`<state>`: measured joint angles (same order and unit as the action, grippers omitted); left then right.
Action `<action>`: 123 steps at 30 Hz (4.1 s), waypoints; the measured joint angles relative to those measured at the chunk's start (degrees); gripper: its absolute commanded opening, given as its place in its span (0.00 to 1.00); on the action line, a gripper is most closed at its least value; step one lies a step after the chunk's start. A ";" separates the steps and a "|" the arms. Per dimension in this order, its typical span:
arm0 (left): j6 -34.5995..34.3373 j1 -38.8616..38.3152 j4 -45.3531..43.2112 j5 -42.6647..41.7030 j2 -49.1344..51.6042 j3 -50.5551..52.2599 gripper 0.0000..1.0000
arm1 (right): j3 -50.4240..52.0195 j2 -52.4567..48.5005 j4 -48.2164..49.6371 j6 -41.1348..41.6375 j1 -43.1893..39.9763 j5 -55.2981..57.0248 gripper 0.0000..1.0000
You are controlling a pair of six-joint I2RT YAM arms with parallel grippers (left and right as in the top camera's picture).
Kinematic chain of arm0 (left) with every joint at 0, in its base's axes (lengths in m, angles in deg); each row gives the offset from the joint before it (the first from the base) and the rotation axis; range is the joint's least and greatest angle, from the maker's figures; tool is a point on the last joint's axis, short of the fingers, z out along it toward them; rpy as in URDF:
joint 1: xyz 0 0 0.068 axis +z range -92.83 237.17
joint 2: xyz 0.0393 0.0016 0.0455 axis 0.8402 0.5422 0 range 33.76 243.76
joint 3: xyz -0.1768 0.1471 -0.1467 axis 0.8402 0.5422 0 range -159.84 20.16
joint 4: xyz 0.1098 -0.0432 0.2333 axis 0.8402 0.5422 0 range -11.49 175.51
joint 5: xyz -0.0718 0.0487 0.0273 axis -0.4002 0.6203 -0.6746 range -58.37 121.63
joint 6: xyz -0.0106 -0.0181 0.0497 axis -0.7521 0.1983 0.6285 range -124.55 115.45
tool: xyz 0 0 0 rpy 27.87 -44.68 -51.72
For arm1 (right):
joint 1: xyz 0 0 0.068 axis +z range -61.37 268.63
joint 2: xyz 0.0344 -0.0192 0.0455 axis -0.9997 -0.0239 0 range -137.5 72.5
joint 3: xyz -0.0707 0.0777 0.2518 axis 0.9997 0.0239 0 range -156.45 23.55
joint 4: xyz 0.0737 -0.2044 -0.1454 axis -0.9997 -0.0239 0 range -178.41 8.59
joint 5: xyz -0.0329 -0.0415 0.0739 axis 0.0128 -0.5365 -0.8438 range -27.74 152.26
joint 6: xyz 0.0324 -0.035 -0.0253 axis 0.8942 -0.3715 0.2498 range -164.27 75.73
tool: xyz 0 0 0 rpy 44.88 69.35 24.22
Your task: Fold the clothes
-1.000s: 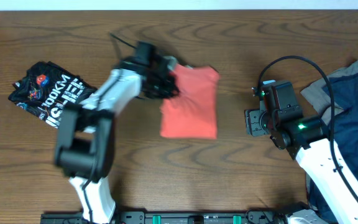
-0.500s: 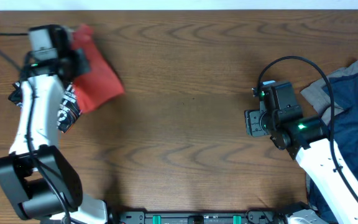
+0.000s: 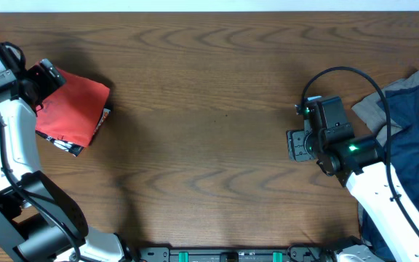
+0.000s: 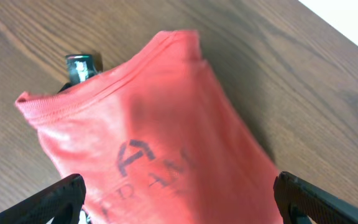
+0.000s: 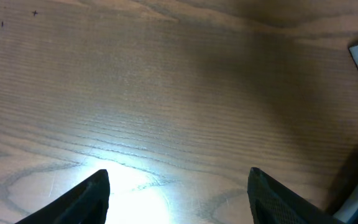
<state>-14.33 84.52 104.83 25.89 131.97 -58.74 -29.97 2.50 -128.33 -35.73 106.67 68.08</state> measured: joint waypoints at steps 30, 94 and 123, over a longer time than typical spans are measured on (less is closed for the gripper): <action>-1.16 -33.99 46.77 -3.72 0.00 1.09 0.98 | -0.31 -4.85 4.28 5.16 -7.91 -10.32 0.99; -1.14 -37.92 24.39 -1.33 -86.12 31.65 0.98 | 32.46 65.42 14.03 2.58 -13.20 -2.40 0.99; -1.14 -37.97 24.41 -1.33 -86.12 31.67 0.98 | 52.94 69.31 42.71 -0.52 -13.20 -4.79 0.99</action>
<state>-15.46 46.55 129.25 24.56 45.86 -27.06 22.97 71.81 -85.62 -36.26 93.47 63.29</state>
